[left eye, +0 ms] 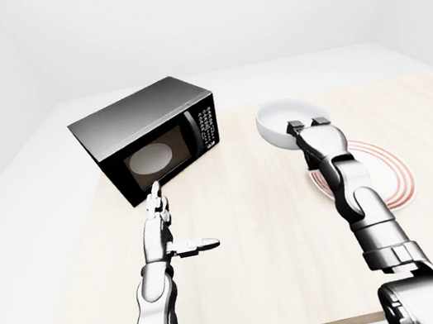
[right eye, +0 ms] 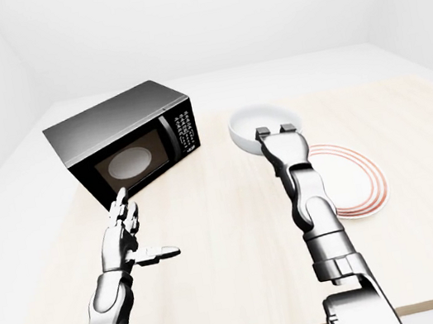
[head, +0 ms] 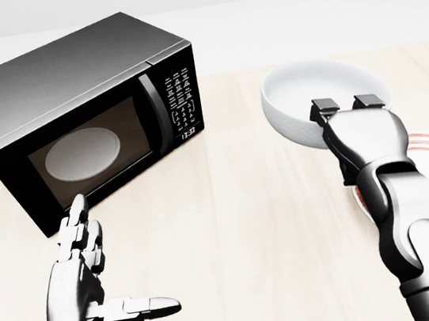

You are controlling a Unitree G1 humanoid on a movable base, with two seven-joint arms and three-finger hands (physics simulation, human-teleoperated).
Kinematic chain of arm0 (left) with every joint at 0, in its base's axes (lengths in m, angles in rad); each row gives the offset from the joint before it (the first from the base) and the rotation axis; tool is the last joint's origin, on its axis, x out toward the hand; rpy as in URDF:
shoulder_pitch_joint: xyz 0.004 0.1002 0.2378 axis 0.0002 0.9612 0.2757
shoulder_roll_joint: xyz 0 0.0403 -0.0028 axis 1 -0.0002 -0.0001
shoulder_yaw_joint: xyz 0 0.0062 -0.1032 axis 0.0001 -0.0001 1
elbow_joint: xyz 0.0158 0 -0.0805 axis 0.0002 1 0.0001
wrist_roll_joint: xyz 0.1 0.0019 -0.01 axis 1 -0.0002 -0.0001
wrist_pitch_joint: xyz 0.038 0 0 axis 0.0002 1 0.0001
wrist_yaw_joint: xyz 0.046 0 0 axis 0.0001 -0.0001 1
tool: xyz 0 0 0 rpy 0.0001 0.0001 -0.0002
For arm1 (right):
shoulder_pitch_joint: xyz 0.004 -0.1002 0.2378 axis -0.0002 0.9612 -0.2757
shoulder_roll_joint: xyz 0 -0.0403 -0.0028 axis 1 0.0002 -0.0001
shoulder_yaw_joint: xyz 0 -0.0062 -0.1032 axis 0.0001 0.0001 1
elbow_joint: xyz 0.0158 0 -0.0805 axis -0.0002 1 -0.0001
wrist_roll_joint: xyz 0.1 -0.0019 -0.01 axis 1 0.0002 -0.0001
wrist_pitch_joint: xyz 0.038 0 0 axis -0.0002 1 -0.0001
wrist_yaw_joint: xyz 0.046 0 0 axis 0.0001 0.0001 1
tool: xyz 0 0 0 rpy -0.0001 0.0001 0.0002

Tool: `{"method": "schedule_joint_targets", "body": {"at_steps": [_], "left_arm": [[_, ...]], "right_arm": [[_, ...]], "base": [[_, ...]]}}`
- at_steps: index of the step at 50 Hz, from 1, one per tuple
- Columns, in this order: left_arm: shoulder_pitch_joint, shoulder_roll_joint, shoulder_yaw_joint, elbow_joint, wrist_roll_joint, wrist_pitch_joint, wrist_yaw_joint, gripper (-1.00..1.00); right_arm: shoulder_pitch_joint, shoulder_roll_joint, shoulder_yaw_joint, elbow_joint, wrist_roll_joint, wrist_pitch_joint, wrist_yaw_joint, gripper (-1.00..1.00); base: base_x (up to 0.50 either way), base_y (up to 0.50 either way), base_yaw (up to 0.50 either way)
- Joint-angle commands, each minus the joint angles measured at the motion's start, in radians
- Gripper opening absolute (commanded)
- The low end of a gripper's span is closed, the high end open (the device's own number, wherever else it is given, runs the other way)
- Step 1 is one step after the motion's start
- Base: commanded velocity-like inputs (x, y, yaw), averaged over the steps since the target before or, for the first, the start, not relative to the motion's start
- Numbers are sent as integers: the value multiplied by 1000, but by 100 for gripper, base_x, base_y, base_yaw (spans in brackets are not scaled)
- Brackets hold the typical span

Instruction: Pick up the white bowl and put it on the plate.

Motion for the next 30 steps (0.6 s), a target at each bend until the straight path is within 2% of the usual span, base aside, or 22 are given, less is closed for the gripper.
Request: {"method": "schedule_joint_targets", "body": {"at_steps": [1, 30], "left_arm": [[-3, 1, 1, 8, 3, -3, 5, 100], [-3, 1, 1, 8, 2, -3, 5, 100]], "right_arm": [[7, -38, -29, 9, 12, 0, -35, -100], [81, -144, -115, 56, 130, 0, -92, -100]], "base": [[0, 0, 0], [0, 0, 0]]}}
